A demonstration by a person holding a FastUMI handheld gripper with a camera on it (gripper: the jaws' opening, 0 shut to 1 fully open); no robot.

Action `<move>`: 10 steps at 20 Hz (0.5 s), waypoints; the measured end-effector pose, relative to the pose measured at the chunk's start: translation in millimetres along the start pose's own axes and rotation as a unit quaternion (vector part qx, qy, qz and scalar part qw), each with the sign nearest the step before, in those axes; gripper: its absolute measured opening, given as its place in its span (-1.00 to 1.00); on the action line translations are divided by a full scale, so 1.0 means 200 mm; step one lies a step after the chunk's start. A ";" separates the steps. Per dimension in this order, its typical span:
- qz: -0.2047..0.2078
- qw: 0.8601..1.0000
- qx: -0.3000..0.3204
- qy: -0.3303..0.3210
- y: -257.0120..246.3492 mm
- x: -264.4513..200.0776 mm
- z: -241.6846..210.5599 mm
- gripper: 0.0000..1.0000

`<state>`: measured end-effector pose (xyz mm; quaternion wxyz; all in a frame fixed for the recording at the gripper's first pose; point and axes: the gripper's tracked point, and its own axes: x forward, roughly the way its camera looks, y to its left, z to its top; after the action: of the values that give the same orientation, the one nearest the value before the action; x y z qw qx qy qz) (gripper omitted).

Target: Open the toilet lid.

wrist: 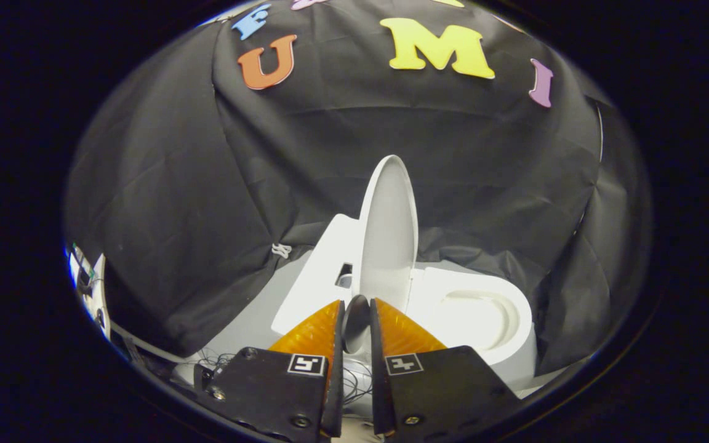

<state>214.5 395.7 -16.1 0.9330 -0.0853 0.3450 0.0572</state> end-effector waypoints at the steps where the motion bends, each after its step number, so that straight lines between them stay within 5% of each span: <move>1: 0.002 1.000 -0.002 -0.001 0.02 0.01 -0.01 -0.55; 10: -0.006 0.999 -0.032 0.002 0.16 0.08 -0.02 -0.55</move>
<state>218.7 427.5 -32.4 0.9294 -0.1177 0.3442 0.0621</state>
